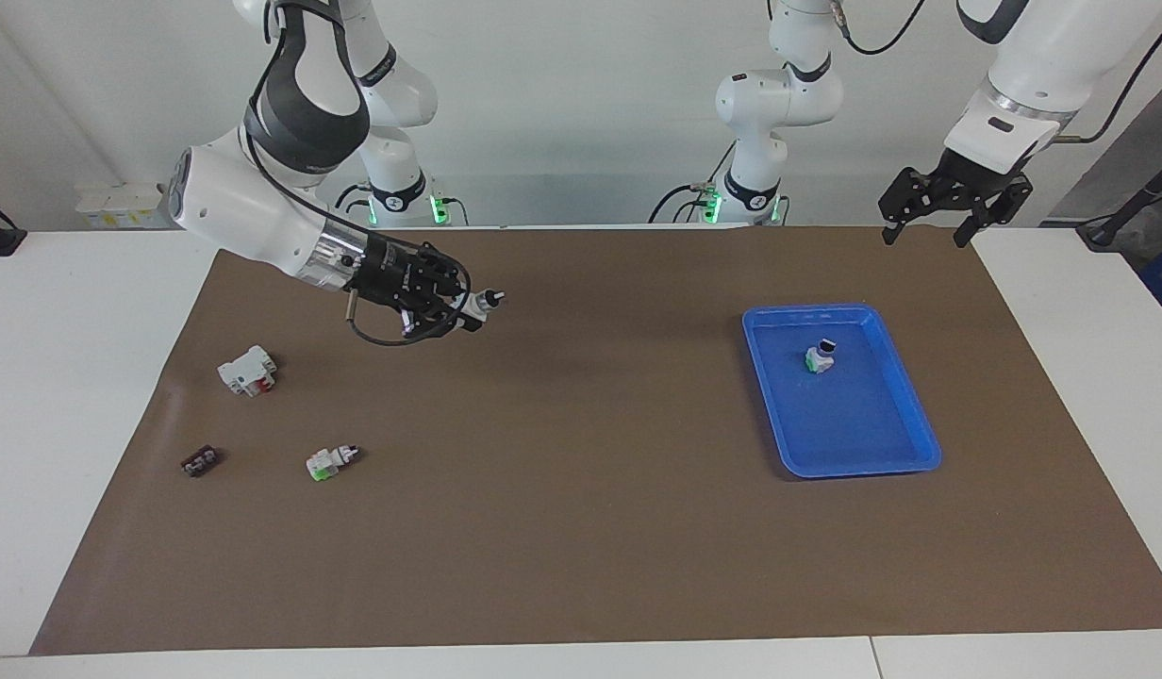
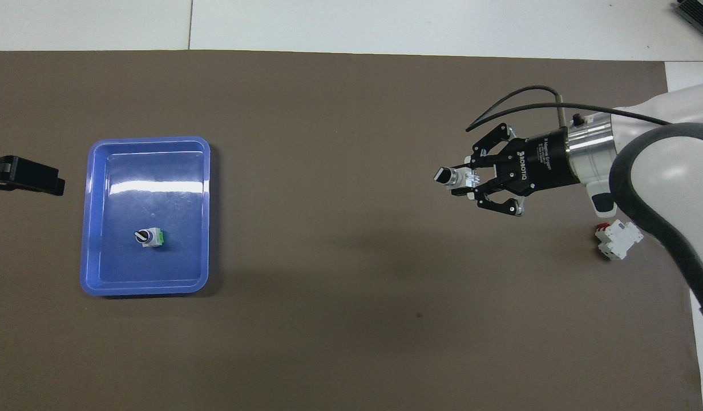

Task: Turn and place switch with both arms
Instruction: 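Lift the switch with the right gripper and carry it toward the tray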

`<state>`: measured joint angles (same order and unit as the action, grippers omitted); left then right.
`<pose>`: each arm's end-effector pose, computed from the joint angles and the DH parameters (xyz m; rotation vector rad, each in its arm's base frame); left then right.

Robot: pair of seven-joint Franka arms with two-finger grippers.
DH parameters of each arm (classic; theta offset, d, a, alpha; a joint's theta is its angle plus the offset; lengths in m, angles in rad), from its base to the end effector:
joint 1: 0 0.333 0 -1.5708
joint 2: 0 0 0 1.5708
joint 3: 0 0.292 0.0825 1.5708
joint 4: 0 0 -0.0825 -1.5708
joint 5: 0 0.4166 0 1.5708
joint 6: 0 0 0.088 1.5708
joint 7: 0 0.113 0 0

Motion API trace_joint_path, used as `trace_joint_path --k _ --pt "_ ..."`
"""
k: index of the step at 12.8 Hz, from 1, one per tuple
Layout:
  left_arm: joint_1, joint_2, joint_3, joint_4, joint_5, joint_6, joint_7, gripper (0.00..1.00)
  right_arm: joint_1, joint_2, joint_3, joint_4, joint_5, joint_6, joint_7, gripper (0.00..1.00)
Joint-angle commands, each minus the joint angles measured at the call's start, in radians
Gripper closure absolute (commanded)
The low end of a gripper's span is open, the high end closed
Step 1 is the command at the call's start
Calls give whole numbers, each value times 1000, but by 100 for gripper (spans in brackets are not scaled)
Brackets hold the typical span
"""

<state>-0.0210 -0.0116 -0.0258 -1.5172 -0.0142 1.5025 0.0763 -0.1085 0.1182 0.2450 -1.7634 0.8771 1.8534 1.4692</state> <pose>0.5764 -0.0288 0.6221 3.1217 -0.1939 -0.0045 0.6179 0.1447 0.4818 -1.6881 1.7499 0.8311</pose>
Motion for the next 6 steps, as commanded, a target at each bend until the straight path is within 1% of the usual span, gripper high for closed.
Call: trace_joint_path --k 1,3,4,6 --pt "3 -24 -5 -26 19 -2 -6 0 -14 9 62 27 98 71 42 100" --pt "3 -24 -5 -26 19 -2 -6 0 6 12 123 28 129 165 63 100" --pt "3 -24 -3 -24 19 -2 -6 0 42 15 125 30 129 190 47 100" --pt "3 -24 -3 -26 19 -2 -6 0 131 15 126 25 128 281 -65 100"
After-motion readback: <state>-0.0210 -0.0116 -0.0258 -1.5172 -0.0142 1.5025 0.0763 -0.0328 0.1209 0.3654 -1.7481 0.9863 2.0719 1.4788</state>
